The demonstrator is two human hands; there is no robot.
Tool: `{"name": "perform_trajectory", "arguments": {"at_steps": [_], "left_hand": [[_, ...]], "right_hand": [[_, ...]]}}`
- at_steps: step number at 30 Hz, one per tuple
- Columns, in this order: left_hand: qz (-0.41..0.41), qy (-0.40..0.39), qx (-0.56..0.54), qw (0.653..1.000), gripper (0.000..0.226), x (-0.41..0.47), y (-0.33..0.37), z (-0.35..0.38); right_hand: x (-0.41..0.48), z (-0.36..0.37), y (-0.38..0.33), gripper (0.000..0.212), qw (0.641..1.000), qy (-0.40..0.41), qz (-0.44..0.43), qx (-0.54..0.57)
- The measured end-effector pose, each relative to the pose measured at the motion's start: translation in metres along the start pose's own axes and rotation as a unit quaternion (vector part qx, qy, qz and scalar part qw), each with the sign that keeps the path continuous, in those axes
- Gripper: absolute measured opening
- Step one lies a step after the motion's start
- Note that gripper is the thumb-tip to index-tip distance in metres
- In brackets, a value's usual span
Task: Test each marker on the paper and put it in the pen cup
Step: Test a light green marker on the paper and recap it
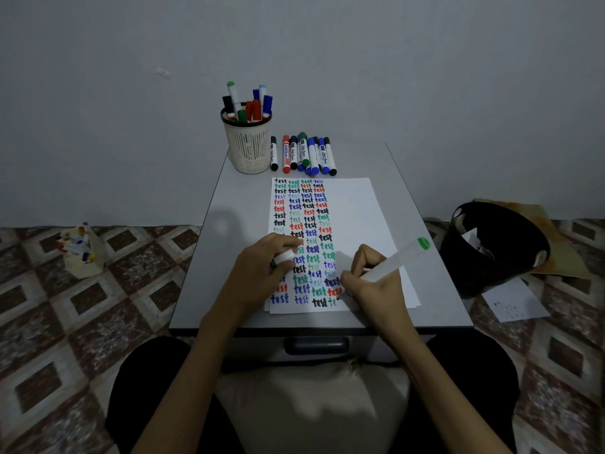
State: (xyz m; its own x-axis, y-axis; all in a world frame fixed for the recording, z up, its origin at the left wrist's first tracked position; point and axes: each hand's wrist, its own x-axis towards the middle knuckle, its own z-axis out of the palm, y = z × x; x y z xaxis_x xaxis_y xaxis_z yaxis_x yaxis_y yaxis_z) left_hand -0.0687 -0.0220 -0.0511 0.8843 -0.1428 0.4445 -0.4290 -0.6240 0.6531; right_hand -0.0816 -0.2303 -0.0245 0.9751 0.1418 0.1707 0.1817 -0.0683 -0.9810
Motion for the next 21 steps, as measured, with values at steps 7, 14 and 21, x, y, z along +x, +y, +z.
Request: {"name": "perform_trajectory", "arguments": {"at_steps": [7, 14, 21], "left_hand": [[-0.002, -0.001, -0.004, 1.000, 0.027, 0.0002, -0.0007, -0.0001], [0.001, 0.000, 0.001, 1.000, 0.026, 0.0004, -0.0014, 0.0000], [0.003, -0.001, 0.005, 1.000, 0.026, 0.0012, -0.0010, -0.0001]], "right_hand": [[0.0006, -0.0015, 0.0022, 0.030, 1.000, -0.012, 0.004, 0.009], [-0.0004, 0.0027, 0.0002, 0.026, 0.999, 0.030, -0.003, 0.019], [0.0011, 0.0021, 0.0029, 0.026, 0.999, 0.038, -0.014, 0.000]]}}
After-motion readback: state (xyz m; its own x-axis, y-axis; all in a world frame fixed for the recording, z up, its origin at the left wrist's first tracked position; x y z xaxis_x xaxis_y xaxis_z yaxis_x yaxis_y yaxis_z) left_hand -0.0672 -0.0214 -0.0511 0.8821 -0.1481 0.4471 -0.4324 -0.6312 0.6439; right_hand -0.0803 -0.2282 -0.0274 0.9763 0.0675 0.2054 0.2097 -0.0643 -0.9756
